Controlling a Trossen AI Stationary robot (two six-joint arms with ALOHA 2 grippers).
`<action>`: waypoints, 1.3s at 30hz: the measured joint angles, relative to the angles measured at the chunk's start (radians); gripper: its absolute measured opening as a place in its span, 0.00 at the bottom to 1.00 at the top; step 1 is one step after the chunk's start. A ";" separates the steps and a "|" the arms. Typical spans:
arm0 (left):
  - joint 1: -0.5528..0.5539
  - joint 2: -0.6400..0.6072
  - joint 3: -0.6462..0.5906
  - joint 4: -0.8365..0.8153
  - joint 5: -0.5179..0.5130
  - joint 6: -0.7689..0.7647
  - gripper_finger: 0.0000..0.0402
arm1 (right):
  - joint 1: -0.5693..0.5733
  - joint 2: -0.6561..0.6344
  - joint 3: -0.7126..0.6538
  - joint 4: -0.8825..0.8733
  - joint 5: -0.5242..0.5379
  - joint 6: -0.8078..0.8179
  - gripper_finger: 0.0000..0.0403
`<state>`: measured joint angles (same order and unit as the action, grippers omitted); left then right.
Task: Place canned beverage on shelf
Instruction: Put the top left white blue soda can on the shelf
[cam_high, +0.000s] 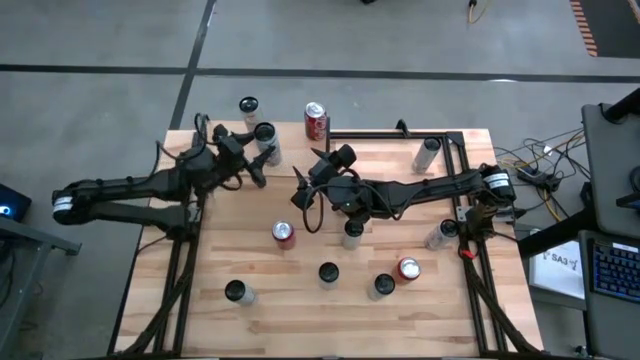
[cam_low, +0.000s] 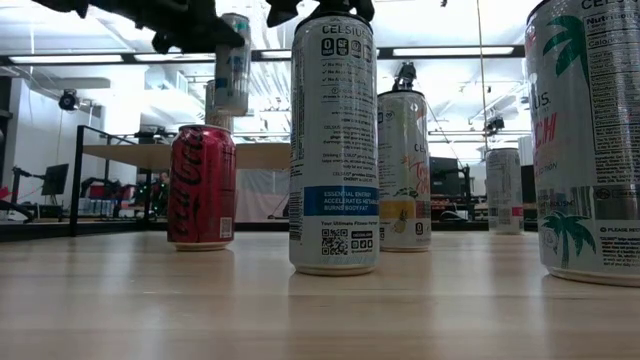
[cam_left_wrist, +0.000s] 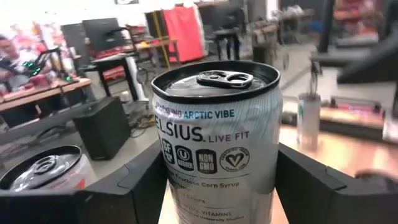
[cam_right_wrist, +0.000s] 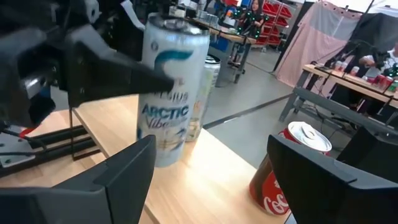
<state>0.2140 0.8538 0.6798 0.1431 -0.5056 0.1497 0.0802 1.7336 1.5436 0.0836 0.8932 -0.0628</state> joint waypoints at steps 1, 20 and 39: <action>0.014 -0.004 -0.003 -0.012 0.046 0.017 0.57 | 0.000 0.000 0.000 -0.001 0.000 0.000 0.74; 0.275 0.034 -0.047 0.017 0.628 0.099 0.57 | 0.000 -0.025 0.002 -0.004 -0.011 -0.081 0.74; 0.346 0.059 -0.133 0.173 0.674 0.047 0.61 | -0.009 -0.028 0.032 -0.004 -0.089 -0.077 0.74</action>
<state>0.5605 0.9130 0.5466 0.3161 0.1684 0.1965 0.0711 1.7054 1.5752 0.0795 0.8040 -0.1394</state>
